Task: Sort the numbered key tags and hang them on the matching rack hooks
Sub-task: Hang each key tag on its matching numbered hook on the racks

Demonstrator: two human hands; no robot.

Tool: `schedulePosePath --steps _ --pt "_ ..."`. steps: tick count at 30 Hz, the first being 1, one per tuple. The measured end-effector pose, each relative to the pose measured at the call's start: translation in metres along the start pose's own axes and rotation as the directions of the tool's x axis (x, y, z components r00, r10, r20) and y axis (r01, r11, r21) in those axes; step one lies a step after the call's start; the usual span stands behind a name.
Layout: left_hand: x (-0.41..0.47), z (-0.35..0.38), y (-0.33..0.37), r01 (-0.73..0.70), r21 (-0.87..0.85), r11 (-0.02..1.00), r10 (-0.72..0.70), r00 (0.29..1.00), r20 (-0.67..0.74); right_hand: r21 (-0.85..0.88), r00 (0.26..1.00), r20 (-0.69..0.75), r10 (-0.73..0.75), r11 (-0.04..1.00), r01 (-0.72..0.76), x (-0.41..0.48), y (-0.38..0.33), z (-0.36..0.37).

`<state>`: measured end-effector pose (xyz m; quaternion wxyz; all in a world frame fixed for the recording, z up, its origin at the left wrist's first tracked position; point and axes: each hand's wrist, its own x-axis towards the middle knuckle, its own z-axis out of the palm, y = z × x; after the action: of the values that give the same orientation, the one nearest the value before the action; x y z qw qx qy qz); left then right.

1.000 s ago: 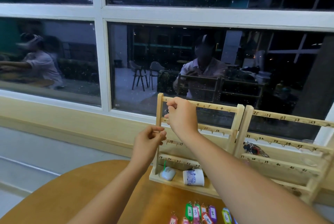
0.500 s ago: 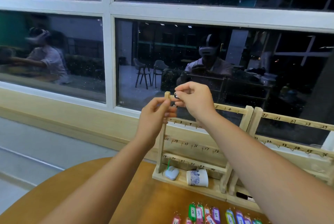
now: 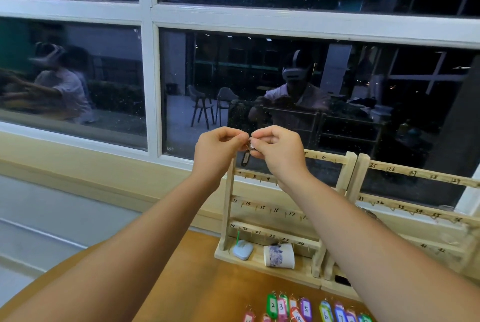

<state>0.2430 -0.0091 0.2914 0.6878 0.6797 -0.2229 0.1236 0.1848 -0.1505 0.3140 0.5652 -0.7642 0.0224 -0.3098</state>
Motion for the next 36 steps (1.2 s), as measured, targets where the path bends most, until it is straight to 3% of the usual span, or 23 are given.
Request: schedulePosePath --steps 6,14,22,36 --pt "0.015 0.0 0.0 0.045 0.053 0.998 -0.043 0.999 -0.028 -0.051 0.998 -0.069 -0.006 0.999 0.003 -0.003 0.008 0.011" --pt "0.027 0.005 -0.013 -0.063 0.247 0.967 0.077 0.996 -0.047 -0.048 0.986 -0.116 0.118 0.991 -0.124 -0.01 0.029 0.03" --pt "0.025 0.008 -0.016 -0.164 0.249 0.955 0.177 0.984 -0.032 -0.011 0.981 -0.153 0.117 0.993 -0.121 -0.02 0.038 0.035" --pt "0.007 0.005 -0.028 -0.104 0.232 0.967 0.123 0.99 -0.066 0.084 0.96 -0.06 0.273 0.96 -0.267 -0.051 0.053 0.021"
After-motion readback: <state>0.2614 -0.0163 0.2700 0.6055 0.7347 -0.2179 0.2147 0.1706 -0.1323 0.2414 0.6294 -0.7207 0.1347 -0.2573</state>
